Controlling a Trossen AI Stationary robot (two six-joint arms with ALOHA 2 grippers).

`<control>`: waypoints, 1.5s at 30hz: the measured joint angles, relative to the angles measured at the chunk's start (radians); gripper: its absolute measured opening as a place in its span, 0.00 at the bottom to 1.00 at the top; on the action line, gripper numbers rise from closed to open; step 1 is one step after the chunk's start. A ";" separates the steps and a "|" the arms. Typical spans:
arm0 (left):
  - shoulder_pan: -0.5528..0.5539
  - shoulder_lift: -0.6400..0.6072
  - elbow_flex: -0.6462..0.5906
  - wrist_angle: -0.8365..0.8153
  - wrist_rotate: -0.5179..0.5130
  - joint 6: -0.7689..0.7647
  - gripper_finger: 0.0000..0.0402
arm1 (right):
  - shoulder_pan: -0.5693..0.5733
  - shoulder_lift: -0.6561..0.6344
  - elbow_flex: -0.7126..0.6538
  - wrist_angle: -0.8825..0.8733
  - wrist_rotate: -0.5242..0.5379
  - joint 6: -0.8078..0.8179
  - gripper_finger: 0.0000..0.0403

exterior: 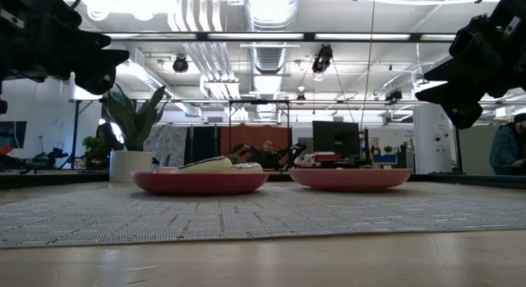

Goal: Pick & Place donuts
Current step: Return to Home Position

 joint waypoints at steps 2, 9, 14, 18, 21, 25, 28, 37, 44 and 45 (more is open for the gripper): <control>0.000 0.000 0.000 0.000 0.000 0.000 0.36 | 0.000 0.000 0.000 0.000 0.000 0.000 0.40; 0.000 0.000 0.000 0.000 0.000 0.000 0.36 | 0.000 -0.003 0.000 0.000 -0.001 -0.060 0.40; 0.000 0.000 0.000 0.000 0.000 0.000 0.36 | -0.002 -0.009 0.000 0.113 -0.013 -0.170 0.40; 0.000 0.000 0.000 0.000 0.000 0.000 0.36 | -0.018 -0.052 -0.005 0.178 -0.067 -0.395 0.40; 0.000 0.000 0.000 0.000 0.000 0.000 0.36 | -0.042 -0.092 -0.009 0.163 -0.126 -0.497 0.40; 0.000 0.000 0.000 0.000 0.000 0.000 0.36 | -0.077 -0.132 -0.014 0.155 -0.245 -0.578 0.40; 0.000 0.000 0.000 0.000 0.001 0.000 0.36 | -0.106 -0.149 -0.014 0.153 -0.332 -0.591 0.40; 0.000 0.000 0.000 0.000 0.000 0.000 0.36 | -0.224 -0.219 -0.033 0.047 -0.404 -0.509 0.40; 0.000 0.000 0.000 0.000 0.000 0.000 0.36 | -0.227 -0.210 -0.034 0.048 -0.402 -0.504 0.40; 0.000 0.000 0.000 0.000 0.000 0.000 0.36 | -0.227 -0.207 -0.034 0.047 -0.401 -0.488 0.40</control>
